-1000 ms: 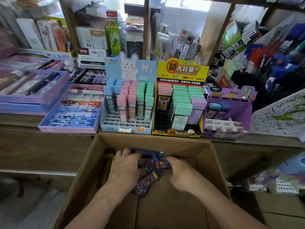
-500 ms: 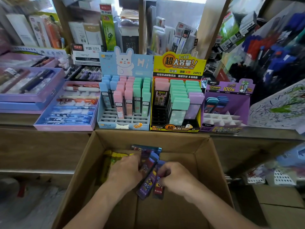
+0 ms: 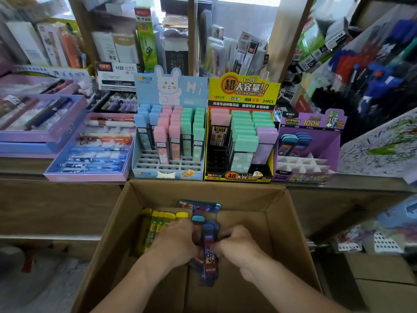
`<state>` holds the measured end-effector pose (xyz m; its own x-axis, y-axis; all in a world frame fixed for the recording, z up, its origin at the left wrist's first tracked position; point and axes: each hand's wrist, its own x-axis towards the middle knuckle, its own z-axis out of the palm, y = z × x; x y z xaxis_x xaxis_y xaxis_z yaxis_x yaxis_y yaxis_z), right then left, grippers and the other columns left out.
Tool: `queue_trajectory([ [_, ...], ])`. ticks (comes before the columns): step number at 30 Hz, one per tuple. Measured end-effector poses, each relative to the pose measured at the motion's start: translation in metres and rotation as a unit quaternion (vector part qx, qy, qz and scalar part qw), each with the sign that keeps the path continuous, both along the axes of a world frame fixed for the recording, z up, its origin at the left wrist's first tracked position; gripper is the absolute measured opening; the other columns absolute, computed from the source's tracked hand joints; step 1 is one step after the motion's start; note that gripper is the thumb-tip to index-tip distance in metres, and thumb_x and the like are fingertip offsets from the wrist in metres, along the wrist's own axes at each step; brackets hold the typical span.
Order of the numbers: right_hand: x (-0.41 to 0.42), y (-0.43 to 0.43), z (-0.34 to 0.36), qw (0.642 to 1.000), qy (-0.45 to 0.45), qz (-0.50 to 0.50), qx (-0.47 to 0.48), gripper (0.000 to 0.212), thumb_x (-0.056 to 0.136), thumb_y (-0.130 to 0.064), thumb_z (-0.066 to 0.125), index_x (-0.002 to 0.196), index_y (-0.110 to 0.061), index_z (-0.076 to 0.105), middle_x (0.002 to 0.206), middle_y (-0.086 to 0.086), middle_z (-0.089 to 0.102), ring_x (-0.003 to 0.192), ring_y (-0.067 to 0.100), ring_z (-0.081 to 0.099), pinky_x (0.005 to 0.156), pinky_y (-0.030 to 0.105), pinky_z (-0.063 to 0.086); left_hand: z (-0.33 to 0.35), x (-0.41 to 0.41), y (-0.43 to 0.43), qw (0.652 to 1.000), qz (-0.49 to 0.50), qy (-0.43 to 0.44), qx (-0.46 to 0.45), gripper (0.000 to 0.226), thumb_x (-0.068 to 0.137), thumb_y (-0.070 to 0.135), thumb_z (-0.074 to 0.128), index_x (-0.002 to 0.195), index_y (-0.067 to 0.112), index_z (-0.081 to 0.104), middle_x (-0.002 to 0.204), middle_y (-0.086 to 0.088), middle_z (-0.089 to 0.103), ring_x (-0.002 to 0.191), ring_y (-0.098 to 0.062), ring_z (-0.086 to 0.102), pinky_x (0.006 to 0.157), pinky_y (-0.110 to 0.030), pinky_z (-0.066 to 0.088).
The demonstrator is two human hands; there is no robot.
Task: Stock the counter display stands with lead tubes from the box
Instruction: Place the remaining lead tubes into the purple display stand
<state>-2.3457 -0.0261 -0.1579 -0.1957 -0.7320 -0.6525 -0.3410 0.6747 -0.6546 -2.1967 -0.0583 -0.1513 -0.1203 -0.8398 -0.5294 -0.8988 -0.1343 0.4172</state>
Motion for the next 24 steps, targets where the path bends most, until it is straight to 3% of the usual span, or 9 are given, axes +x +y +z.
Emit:
queue_trajectory([
  [4,0.002,0.000,0.002,0.999,0.021,0.039,-0.009,0.023,0.087,-0.008,0.073,0.092,-0.026,0.061,0.092,-0.002,0.069,0.086,0.010,0.064,0.068,0.024,0.049,-0.005,0.003,-0.003,0.995,0.015,0.085,0.057,0.020,0.081,0.024,0.083,0.097,0.026,0.069,0.084,0.002,0.077,0.070,-0.006,0.075,0.066,-0.023,0.063],
  [12,0.003,0.000,0.001,0.999,0.015,0.035,0.004,0.026,0.086,-0.003,0.072,0.101,-0.022,0.063,0.104,0.003,0.068,0.099,0.018,0.065,0.095,0.040,0.057,-0.011,0.001,-0.006,0.976,0.032,0.182,0.115,0.015,0.087,0.009,0.078,0.097,0.019,0.072,0.088,-0.003,0.079,0.074,-0.006,0.078,0.069,-0.024,0.064],
  [15,0.001,0.000,-0.002,1.000,-0.008,0.017,0.009,0.029,0.085,-0.001,0.073,0.102,-0.022,0.063,0.104,0.003,0.069,0.097,0.017,0.065,0.089,0.036,0.058,-0.014,0.001,-0.006,0.976,0.044,0.184,0.110,0.013,0.086,0.008,0.078,0.093,0.018,0.073,0.085,-0.002,0.078,0.072,-0.006,0.077,0.068,-0.024,0.064],
  [19,-0.001,-0.004,-0.004,0.999,-0.022,0.019,0.023,0.026,0.086,-0.003,0.074,0.103,-0.020,0.066,0.100,0.001,0.072,0.092,0.013,0.067,0.071,0.026,0.053,-0.019,0.001,-0.006,0.979,0.064,0.170,0.092,0.015,0.084,0.012,0.081,0.091,0.022,0.073,0.080,0.001,0.077,0.068,-0.005,0.077,0.064,-0.023,0.063],
  [24,0.002,-0.006,-0.005,0.999,-0.017,0.029,0.030,0.025,0.087,-0.003,0.072,0.104,-0.020,0.065,0.099,0.001,0.071,0.090,0.012,0.067,0.066,0.024,0.050,-0.020,0.001,-0.005,0.981,0.070,0.165,0.081,0.018,0.081,0.013,0.082,0.092,0.024,0.074,0.080,0.003,0.078,0.067,-0.003,0.076,0.061,-0.022,0.063],
])
